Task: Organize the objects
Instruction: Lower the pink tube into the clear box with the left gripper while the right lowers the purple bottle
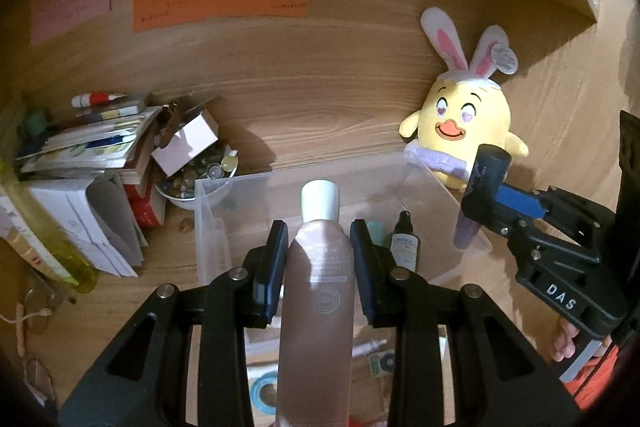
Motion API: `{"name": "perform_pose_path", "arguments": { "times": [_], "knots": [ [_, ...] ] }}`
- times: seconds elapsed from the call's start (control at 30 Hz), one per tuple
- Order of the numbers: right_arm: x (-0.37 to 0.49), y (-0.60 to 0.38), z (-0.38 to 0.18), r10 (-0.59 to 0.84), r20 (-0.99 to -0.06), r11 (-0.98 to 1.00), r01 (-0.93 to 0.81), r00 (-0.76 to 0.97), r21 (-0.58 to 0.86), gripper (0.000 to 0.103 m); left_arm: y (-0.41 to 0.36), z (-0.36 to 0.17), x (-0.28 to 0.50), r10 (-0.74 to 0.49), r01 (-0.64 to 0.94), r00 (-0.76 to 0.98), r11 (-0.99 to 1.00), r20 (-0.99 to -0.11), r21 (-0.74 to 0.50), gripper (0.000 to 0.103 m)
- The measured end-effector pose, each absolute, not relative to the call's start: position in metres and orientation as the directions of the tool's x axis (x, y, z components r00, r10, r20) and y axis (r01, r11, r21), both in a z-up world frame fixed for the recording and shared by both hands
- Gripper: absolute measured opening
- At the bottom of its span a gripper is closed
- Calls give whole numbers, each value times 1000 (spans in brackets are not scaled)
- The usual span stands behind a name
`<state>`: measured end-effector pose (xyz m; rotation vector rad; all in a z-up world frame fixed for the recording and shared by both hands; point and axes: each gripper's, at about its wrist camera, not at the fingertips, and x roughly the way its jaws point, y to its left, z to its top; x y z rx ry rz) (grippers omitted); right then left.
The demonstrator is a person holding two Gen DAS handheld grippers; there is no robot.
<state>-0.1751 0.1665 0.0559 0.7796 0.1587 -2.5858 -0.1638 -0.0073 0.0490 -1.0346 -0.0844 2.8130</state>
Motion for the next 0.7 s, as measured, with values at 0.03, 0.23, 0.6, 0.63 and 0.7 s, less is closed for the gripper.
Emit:
{"name": "perform_pose_path", "arguments": {
  "times": [0.03, 0.23, 0.6, 0.63, 0.7],
  "knots": [
    [-178, 165, 55, -367, -554, -899, 437, -747, 6, 24, -7, 47, -168, 153, -113, -749, -988, -645, -104, 32],
    [-197, 159, 39, -342, -598, -902, 433, -725, -9, 24, 2, 33, -190, 146, -121, -715, -989, -684, -85, 32],
    [-211, 168, 11, -269, -667, -913, 405, -695, -54, 24, 18, 10, -224, 186, -150, -636, -982, -749, -117, 32],
    [-211, 168, 10, -270, -670, -911, 408, -691, -53, 24, 19, 8, -227, 187, -152, -632, -982, -752, -116, 32],
    [-213, 167, 8, -271, -679, -909, 413, -682, -52, 24, 24, 4, -232, 186, -156, -621, -981, -761, -112, 32]
  ]
}}
